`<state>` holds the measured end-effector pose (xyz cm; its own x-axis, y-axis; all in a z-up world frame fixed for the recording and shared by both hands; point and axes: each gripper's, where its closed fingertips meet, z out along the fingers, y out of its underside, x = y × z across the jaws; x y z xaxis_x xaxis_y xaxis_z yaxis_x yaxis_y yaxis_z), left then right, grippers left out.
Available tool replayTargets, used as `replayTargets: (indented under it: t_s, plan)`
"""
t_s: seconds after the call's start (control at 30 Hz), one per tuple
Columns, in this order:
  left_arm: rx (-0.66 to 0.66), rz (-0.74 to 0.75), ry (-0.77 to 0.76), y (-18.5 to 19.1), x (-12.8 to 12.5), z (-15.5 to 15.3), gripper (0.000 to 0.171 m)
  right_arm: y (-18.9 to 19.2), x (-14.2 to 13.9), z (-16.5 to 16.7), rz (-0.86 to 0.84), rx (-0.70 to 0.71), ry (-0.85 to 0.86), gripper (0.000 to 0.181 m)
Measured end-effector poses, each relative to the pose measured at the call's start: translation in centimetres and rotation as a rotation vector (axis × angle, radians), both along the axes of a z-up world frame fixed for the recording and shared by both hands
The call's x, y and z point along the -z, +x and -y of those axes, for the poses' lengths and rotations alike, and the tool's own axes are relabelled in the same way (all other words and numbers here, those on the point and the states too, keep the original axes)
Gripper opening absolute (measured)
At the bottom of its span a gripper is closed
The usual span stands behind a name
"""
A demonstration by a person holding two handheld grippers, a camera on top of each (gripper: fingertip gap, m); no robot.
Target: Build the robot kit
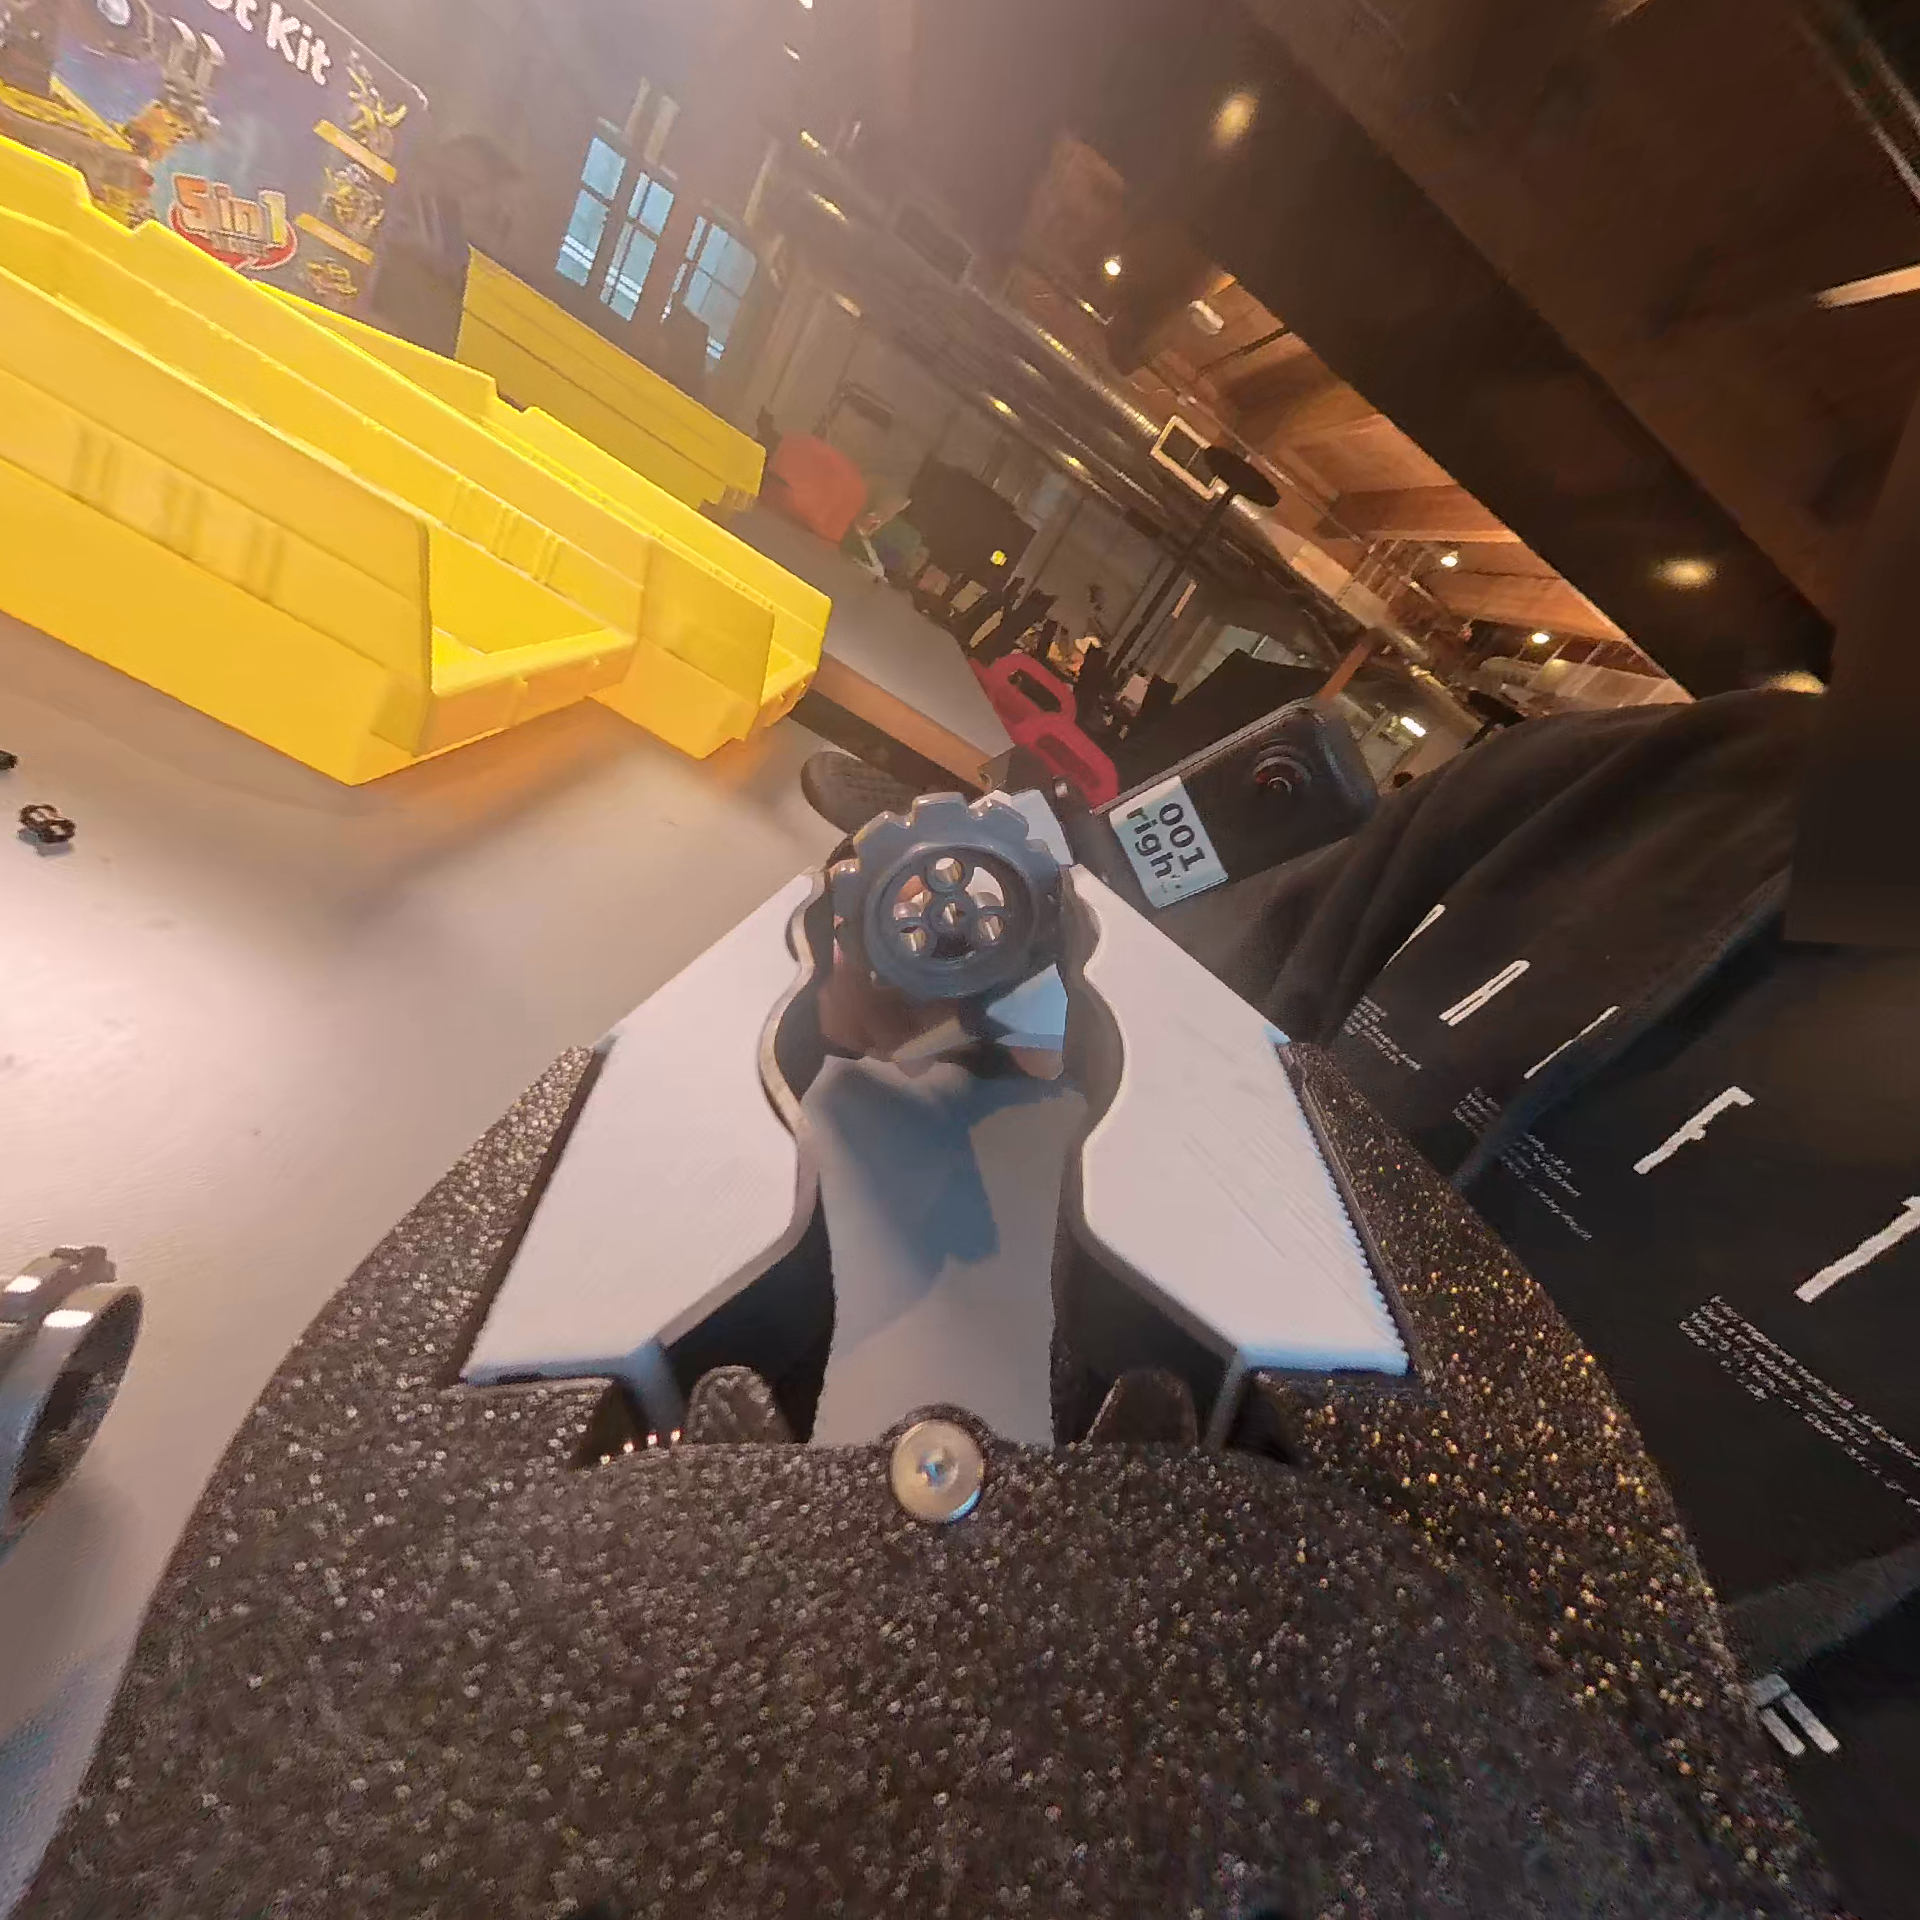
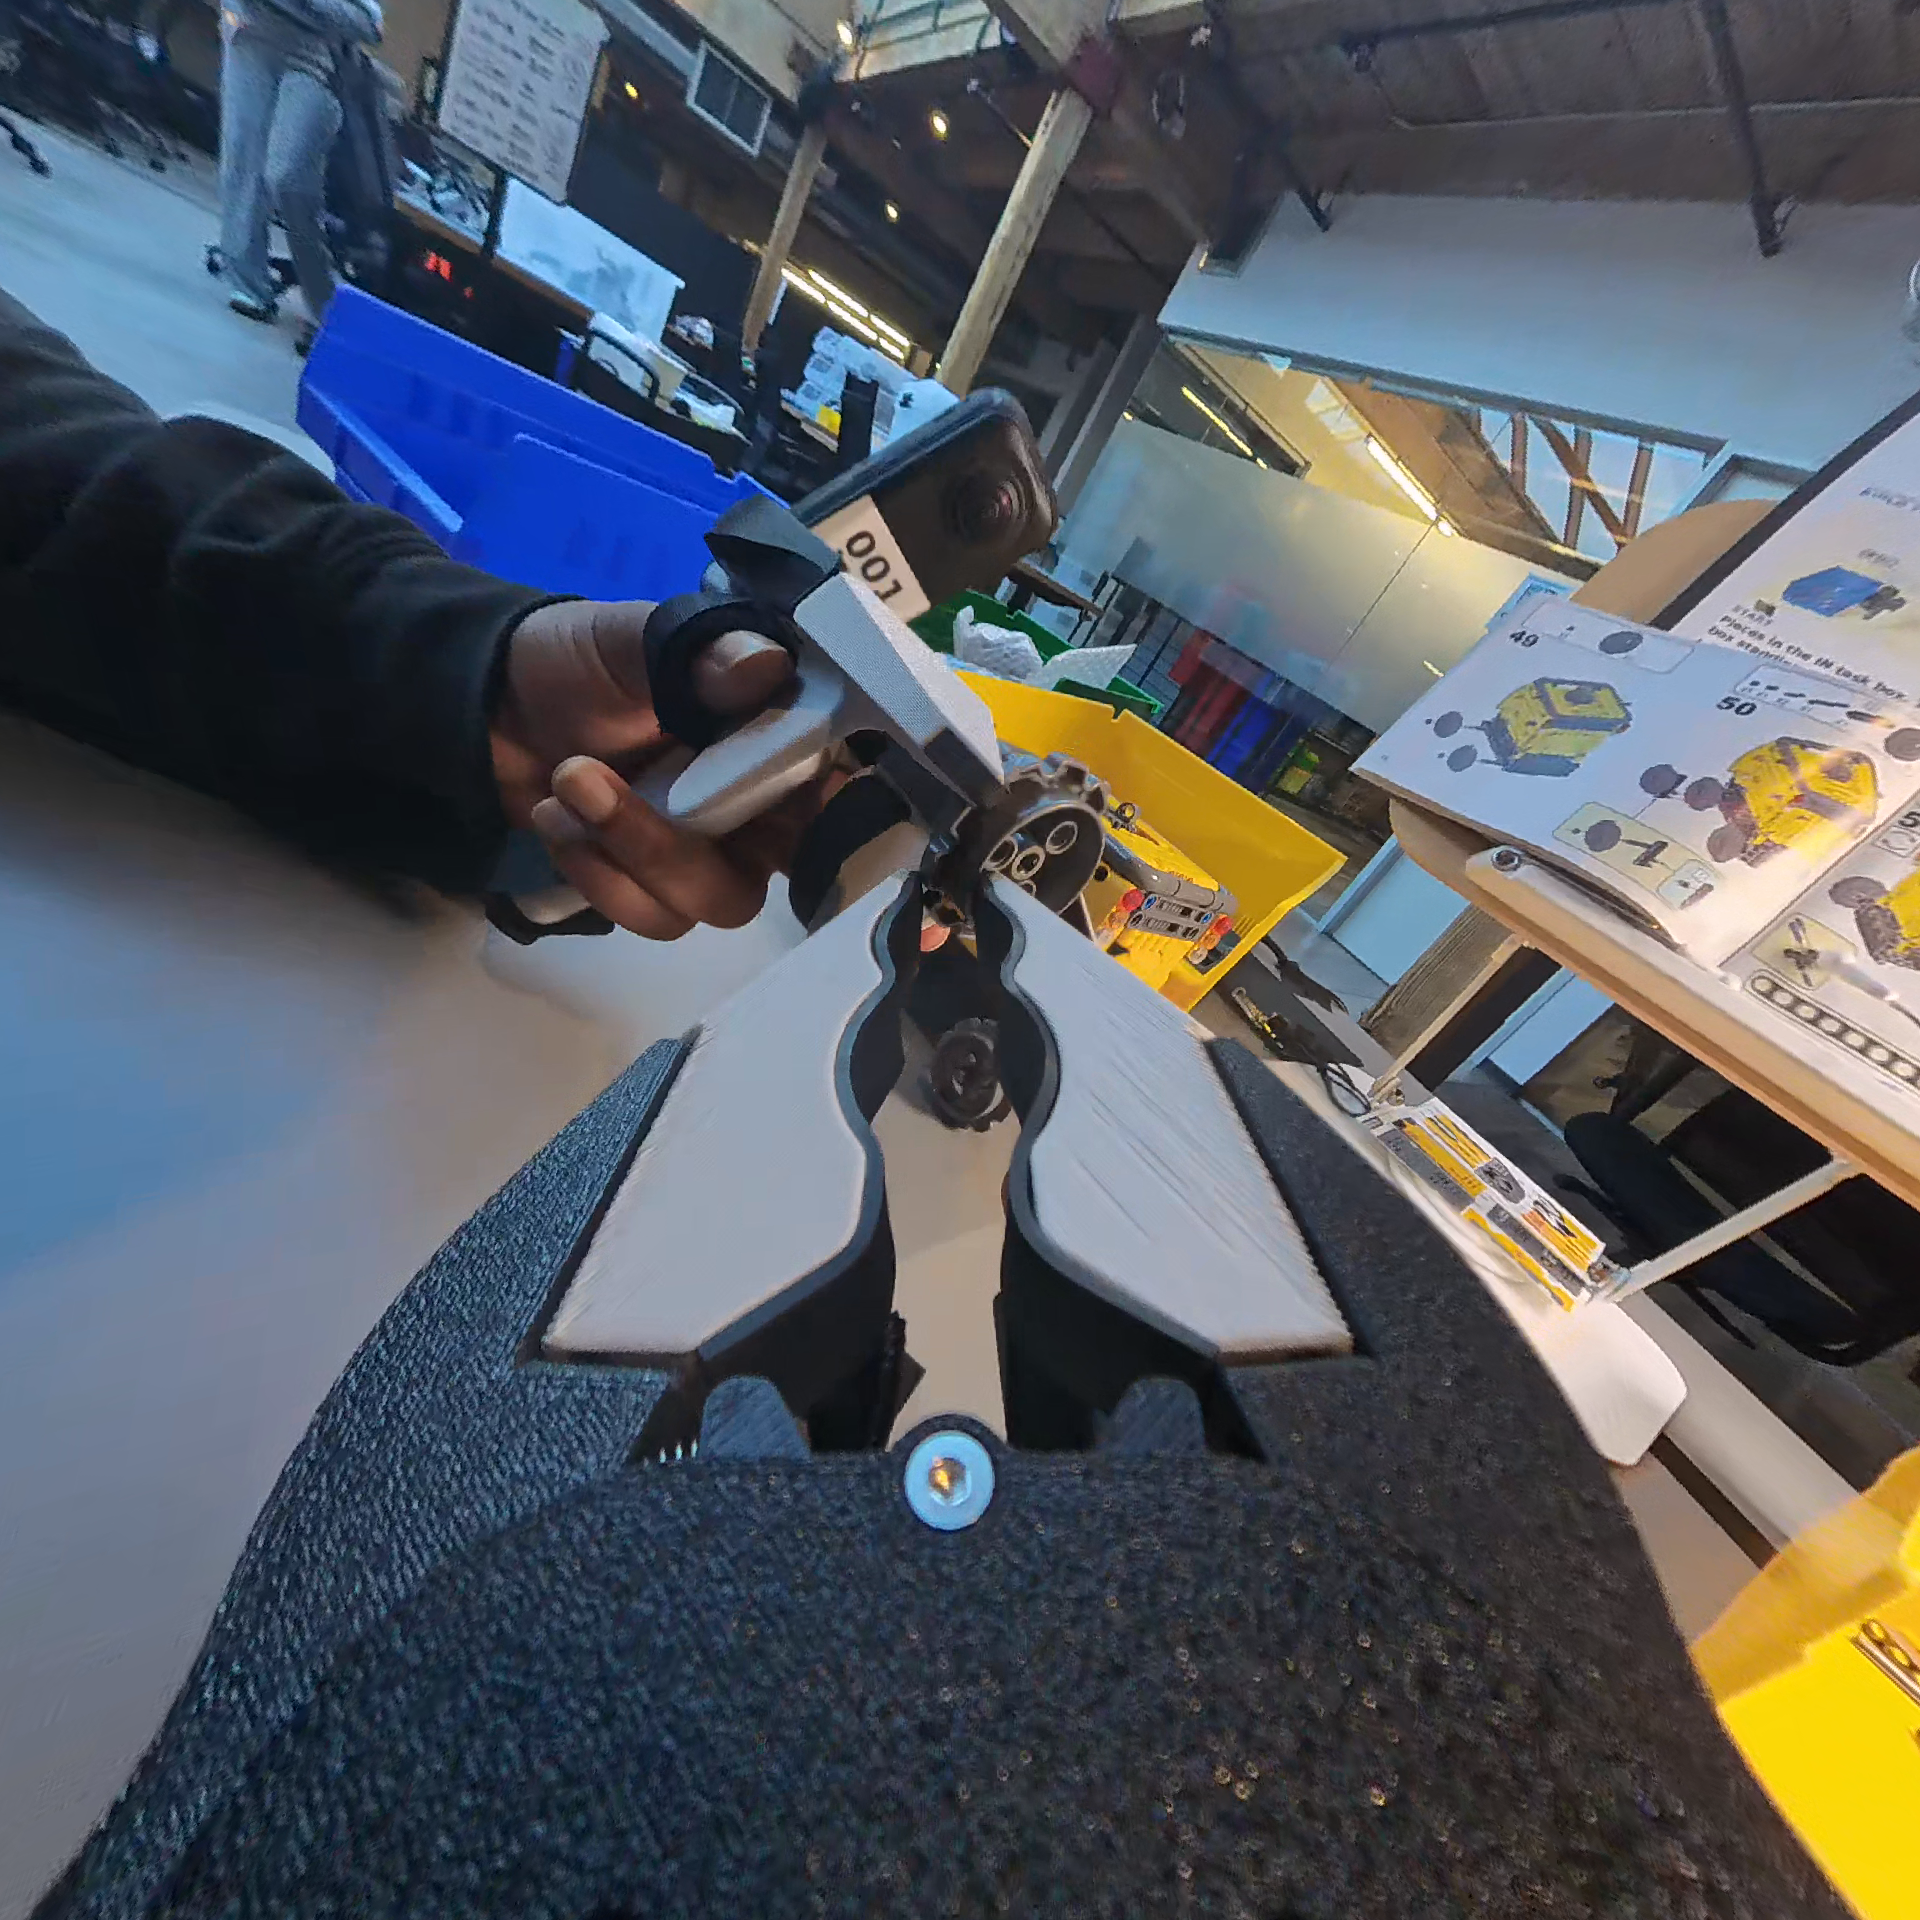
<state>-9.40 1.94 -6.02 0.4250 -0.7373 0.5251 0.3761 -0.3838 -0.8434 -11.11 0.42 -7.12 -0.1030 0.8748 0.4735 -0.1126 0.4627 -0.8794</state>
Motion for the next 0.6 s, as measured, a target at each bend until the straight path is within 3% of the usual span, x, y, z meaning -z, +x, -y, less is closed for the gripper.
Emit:
replayTargets:
  t_s: [0.33, 0.6]
  plan:
    - [-0.047, -0.052, -0.029, -0.5, 1.0, -0.6, 0.04, -0.3, 1.2, -0.5, 0.058, 0.015, 0.017, 0.009]
    - [-0.009, -0.004, 0.008, -0.1, 0.0, 0.1, 0.042, 0.2, 0.1, -0.1, 0.005, -0.028, -0.031, 0.008]
